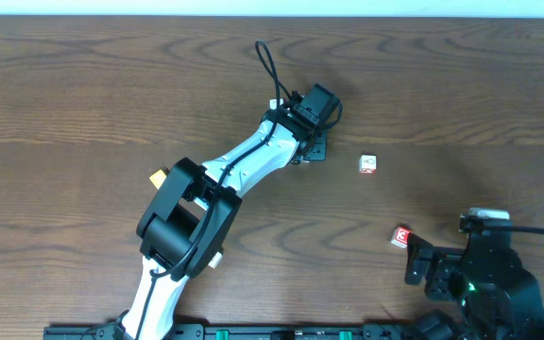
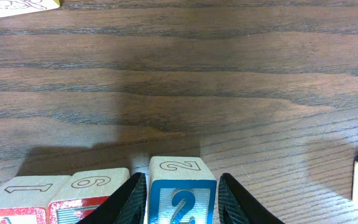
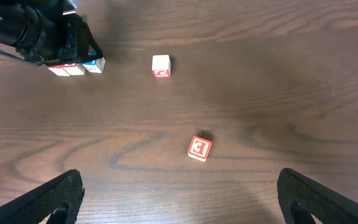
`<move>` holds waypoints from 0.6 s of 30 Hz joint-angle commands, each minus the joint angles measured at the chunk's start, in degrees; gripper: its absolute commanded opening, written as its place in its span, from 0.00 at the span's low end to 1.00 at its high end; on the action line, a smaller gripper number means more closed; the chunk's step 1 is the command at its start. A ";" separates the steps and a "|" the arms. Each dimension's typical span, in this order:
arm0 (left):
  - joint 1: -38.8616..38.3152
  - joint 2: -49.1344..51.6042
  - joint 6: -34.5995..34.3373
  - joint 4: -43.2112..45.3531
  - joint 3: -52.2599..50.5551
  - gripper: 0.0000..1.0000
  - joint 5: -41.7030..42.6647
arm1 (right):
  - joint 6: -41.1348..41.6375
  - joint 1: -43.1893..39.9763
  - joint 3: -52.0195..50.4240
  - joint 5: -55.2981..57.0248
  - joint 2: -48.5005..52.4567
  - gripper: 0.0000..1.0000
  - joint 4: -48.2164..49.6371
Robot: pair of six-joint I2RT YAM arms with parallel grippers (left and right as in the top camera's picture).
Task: Spell out Ai2
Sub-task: 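Lower the 2 block against the I block and open the left gripper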
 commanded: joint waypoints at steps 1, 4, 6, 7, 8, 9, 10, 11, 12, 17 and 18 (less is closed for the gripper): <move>-0.26 0.96 -0.02 0.33 -0.20 0.39 -1.14 | 0.57 -0.42 -0.04 0.22 -0.22 0.99 -0.07; -0.26 0.96 0.52 1.29 -0.20 0.39 -1.29 | 0.57 -0.42 -0.04 0.22 -0.22 0.99 -0.07; -0.26 0.96 1.53 2.10 -0.20 0.39 -1.29 | 0.57 -0.42 -0.04 0.22 -0.22 0.99 -0.07; -0.26 0.96 1.88 2.56 -0.20 0.40 -1.31 | 0.57 -0.42 -0.04 0.22 -0.22 0.99 -0.07; -0.26 0.96 1.97 3.02 -0.20 0.40 -1.33 | 0.57 -0.42 -0.04 0.22 -0.22 0.99 -0.07; -0.26 0.96 2.12 3.45 -0.20 0.40 -1.31 | 0.57 -0.42 -0.04 0.22 -0.22 0.99 -0.07; -0.26 0.96 2.40 3.89 -0.20 0.40 -1.46 | 0.57 -0.42 -0.04 0.22 -0.22 0.99 -0.07; -0.26 0.96 3.17 4.50 -0.20 0.40 -1.92 | 0.57 -0.42 -0.04 0.22 -0.22 0.99 -0.07; -0.26 0.96 3.41 4.79 -0.20 0.40 -2.84 | 0.57 -0.42 -0.04 0.22 -0.22 0.99 -0.07; -0.26 0.96 3.37 5.18 -0.20 0.42 -5.09 | 0.57 -0.42 -0.04 0.22 -0.22 0.99 -0.07; -0.28 0.96 3.37 5.44 -0.20 0.42 -5.09 | 0.57 -0.42 -0.04 0.22 -0.22 0.99 -0.07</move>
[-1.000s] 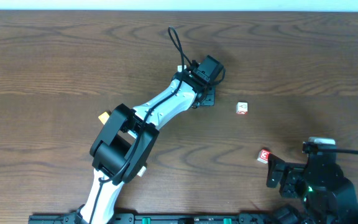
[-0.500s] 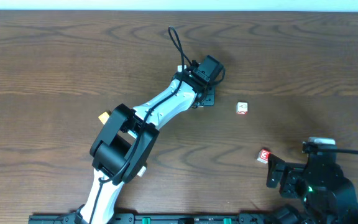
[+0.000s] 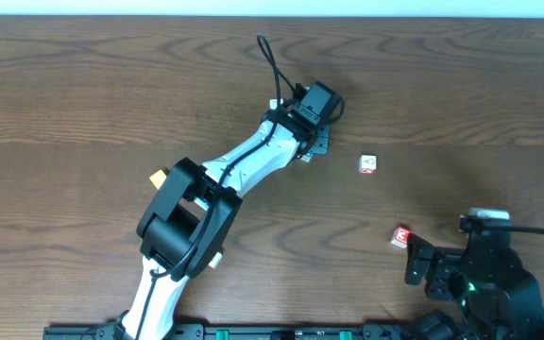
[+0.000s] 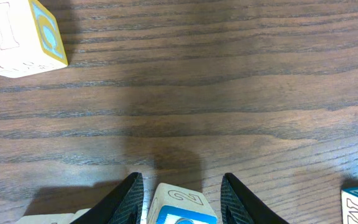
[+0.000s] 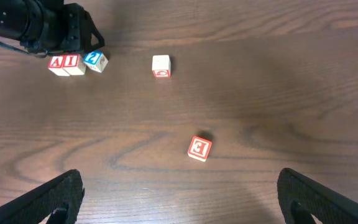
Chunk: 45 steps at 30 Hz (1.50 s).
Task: Spell out Ai2
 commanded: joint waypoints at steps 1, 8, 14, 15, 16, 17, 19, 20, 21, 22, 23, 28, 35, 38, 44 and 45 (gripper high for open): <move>-0.17 0.96 1.22 0.61 -0.20 0.42 -1.95 | 0.59 -0.42 -0.04 0.22 -0.22 0.99 -0.07; -0.11 0.92 3.39 4.63 0.15 0.24 -1.84 | 0.59 -0.42 -0.04 0.22 -0.22 0.99 -0.07; -0.17 0.92 4.74 4.85 1.51 0.06 7.63 | 0.59 -0.42 -0.04 0.22 -0.22 0.99 -0.07; -0.31 0.92 4.72 4.17 1.51 0.06 8.61 | 0.59 -0.42 -0.04 0.22 -0.22 0.99 -0.07; -0.57 0.92 4.74 3.37 1.51 0.06 8.57 | 0.59 -0.42 -0.04 0.22 -0.22 0.99 -0.07; -0.72 0.92 4.74 2.99 1.51 0.06 8.55 | 0.59 -0.42 -0.04 0.22 -0.22 0.99 -0.07; -1.25 0.92 4.79 1.90 1.51 0.06 8.46 | 0.59 -0.42 -0.04 0.22 -0.22 0.99 -0.07; -1.55 0.92 5.01 1.60 1.51 0.06 8.33 | 0.59 -0.42 -0.04 0.22 -0.22 0.99 -0.07; -1.84 0.92 5.57 1.38 1.49 0.06 8.28 | 0.59 -0.42 -0.04 0.22 -0.22 0.99 -0.07; -2.25 0.92 6.32 1.07 1.49 0.06 7.69 | 0.59 -0.42 -0.04 0.22 -0.22 0.99 -0.07; -2.49 0.92 6.60 0.96 1.49 0.06 7.21 | 0.59 -0.42 -0.04 0.22 -0.22 0.99 -0.07; -3.13 0.92 6.86 0.79 1.44 0.06 5.92 | 0.59 -0.42 -0.04 0.22 -0.22 0.99 -0.09; -3.10 0.94 6.78 1.09 1.25 0.06 3.37 | 0.59 -0.42 -0.04 0.22 -0.22 0.99 -0.07; -3.10 1.51 6.78 1.53 1.20 0.06 3.37 | 0.59 -0.42 -0.04 0.22 -0.22 0.99 -0.07; -2.91 2.78 6.80 2.75 1.22 0.06 3.34 | 0.59 -0.42 -0.04 0.22 -0.22 0.99 -0.07; -2.86 2.78 6.82 2.89 1.22 0.06 3.34 | 0.59 -0.42 -0.04 0.22 -0.22 0.99 -0.07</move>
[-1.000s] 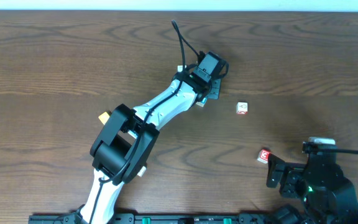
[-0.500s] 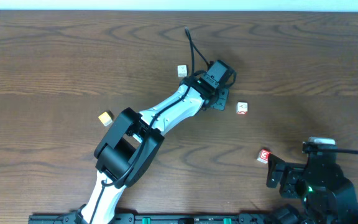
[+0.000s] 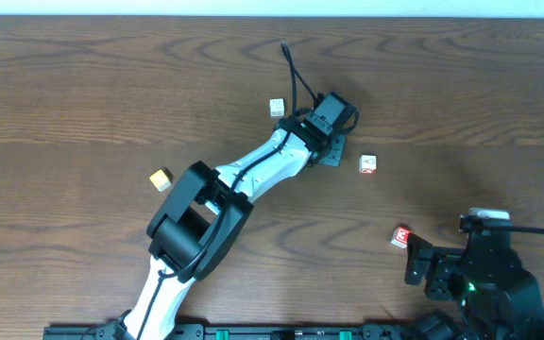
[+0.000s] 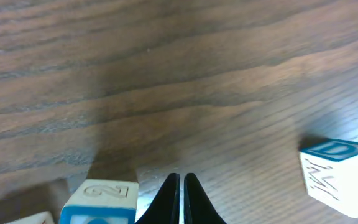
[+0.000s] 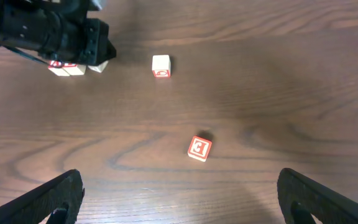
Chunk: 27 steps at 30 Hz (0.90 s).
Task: Spell out Ai2
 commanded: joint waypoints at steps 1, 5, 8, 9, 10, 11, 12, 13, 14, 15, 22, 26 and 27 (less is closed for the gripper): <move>0.39 0.92 0.98 0.52 1.20 0.06 -1.36 | 0.59 -0.42 -0.04 0.22 -0.22 0.99 -0.07; 0.52 0.94 0.96 0.79 1.20 0.06 -2.82 | 0.59 -0.42 -0.04 0.22 -0.22 0.99 -0.07; 0.55 0.96 0.35 1.20 1.20 0.06 -4.13 | 0.59 -0.42 -0.04 0.22 -0.22 0.99 -0.09; 0.55 0.96 -0.35 1.22 1.20 0.06 -5.09 | 0.59 -0.42 -0.04 0.22 -0.22 0.99 -0.07; 0.55 0.98 -0.37 1.22 1.20 0.06 -5.35 | 0.59 -0.42 -0.04 0.22 -0.22 0.99 -0.07; 0.55 0.98 -0.57 1.22 1.20 0.06 -5.35 | 0.59 -0.42 -0.04 0.22 -0.22 0.99 -0.07; 0.55 1.01 -0.79 1.22 1.20 0.06 -5.35 | 0.59 -0.42 -0.04 0.22 -0.22 0.99 -0.07; 0.55 1.01 -1.20 1.22 1.20 0.06 -5.44 | 0.59 -0.42 -0.04 0.22 -0.22 0.99 -0.07; 0.55 1.01 -1.57 1.22 1.20 0.06 -5.55 | 0.59 -0.42 -0.04 0.22 -0.22 0.99 -0.07; 0.55 1.01 -1.64 1.25 1.20 0.06 -5.60 | 0.59 -0.42 -0.04 0.22 -0.22 0.99 -0.07; 0.55 1.11 -2.67 1.16 1.20 0.06 -7.26 | 0.59 -0.42 -0.04 0.22 -0.22 0.99 -0.07; 0.55 1.11 -3.34 1.11 1.20 0.06 -7.85 | 0.59 -0.42 -0.04 0.22 -0.22 0.99 -0.07; 0.55 1.11 -3.52 0.98 1.20 0.06 -8.09 | 0.59 -0.42 -0.04 0.22 -0.22 0.99 -0.07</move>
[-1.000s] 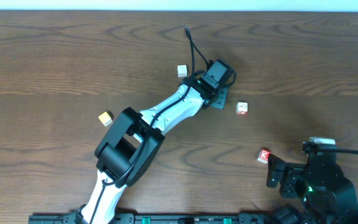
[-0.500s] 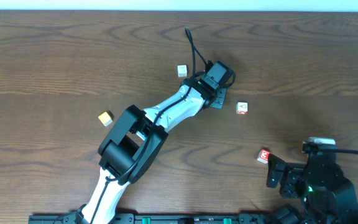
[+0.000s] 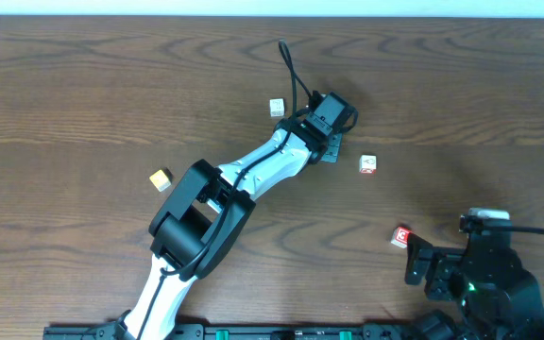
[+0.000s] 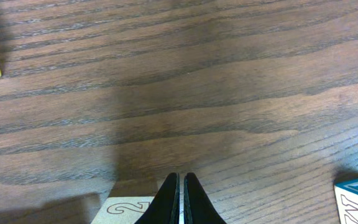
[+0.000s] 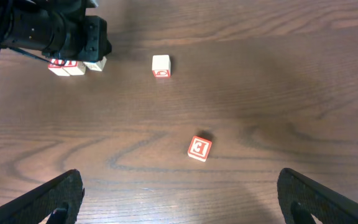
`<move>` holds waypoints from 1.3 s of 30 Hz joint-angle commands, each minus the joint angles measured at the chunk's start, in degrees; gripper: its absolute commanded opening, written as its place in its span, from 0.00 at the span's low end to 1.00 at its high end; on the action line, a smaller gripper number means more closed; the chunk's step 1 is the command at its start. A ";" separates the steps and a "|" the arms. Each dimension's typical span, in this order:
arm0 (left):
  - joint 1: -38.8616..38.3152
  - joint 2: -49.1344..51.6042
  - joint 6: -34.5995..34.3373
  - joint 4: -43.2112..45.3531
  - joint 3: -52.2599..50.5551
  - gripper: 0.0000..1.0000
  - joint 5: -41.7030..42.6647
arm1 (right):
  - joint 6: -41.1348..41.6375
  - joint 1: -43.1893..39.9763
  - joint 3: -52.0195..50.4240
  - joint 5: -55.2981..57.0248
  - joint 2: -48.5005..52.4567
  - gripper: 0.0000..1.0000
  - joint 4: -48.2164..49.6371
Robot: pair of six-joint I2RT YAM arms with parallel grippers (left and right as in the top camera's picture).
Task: Spell out Ai2
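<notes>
Three letter blocks stand in a row: the red A block (image 5: 57, 65), the red I block (image 5: 73, 65) and the blue 2 block (image 5: 96, 63). My left gripper (image 4: 180, 182) is shut and empty, its tips at the right edge of the 2 block (image 4: 126, 208). In the overhead view the left gripper (image 3: 327, 144) covers the row. My right gripper (image 5: 179, 202) is open and empty near the front right, far from the row.
A white block with a red face (image 5: 161, 65) lies right of the row and a red block (image 5: 199, 148) nearer the right arm. A blue-edged block, a white block (image 3: 277, 108) and a yellow one (image 3: 161, 178) lie around.
My shut left gripper has shifted slightly left, and the 2 block now sits closer against the I block. The right arm has not moved.
My left gripper stood open round the 2 block beside the A and I blocks. Then it was drawn back, still open, with the 2 block turned and slightly apart from the row. Later it was shut at the block's right side, and now the block stands nearer the row.
</notes>
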 commanded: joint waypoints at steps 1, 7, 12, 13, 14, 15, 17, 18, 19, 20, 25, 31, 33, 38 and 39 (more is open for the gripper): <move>0.39 0.70 -1.29 -0.24 1.20 0.06 -1.99 | 0.59 -0.42 -0.02 0.22 -0.22 0.99 -0.07; 0.39 0.70 -3.45 -1.31 1.20 0.06 -3.74 | 0.59 -0.42 -0.02 0.22 -0.22 0.99 -0.07; 0.39 0.70 -3.45 -1.33 1.20 0.06 -3.74 | 0.59 -0.42 -0.02 0.22 -0.22 0.99 -0.07; 0.39 0.70 -3.45 -1.36 1.20 0.06 -3.74 | 0.59 -0.42 -0.02 0.22 -0.22 0.99 -0.07; 0.39 0.70 -3.74 -1.46 1.20 0.06 -3.76 | 0.59 -0.42 -0.02 0.22 -0.22 0.99 -0.07; 0.39 0.70 -4.22 -1.57 1.20 0.06 -3.74 | 0.59 -0.42 -0.02 0.22 -0.22 0.99 -0.07; 0.39 0.70 -4.50 -1.57 1.20 0.06 -3.76 | 0.59 -0.42 -0.02 0.22 -0.22 0.99 -0.07; 0.39 0.70 -4.50 -1.57 1.20 0.06 -3.76 | 0.59 -0.42 -0.02 0.22 -0.22 0.99 -0.07; 0.39 0.70 -4.50 -1.57 1.20 0.06 -3.76 | 0.59 -0.42 -0.02 0.22 -0.22 0.99 -0.07; 0.39 0.70 -4.50 -1.66 1.20 0.06 -3.74 | 0.59 -0.42 -0.02 0.22 -0.22 0.99 -0.07; 0.39 0.70 -5.46 -2.69 1.20 0.06 -3.82 | 0.59 -0.42 -0.02 0.22 -0.22 0.99 -0.07; 0.39 0.70 -5.79 -2.99 1.20 0.06 -3.89 | 0.59 -0.42 -0.02 0.22 -0.22 0.99 -0.07; 0.39 0.70 -5.79 -2.97 1.20 0.06 -3.89 | 0.59 -0.42 -0.02 0.22 -0.22 0.99 -0.07; 0.50 0.70 -5.25 -0.81 1.20 0.05 -5.68 | 0.59 -0.42 -0.02 0.22 -0.22 0.99 -0.07; 0.57 0.70 -4.57 -0.15 1.22 0.06 -6.56 | 0.59 -0.42 -0.02 0.22 -0.22 0.99 -0.07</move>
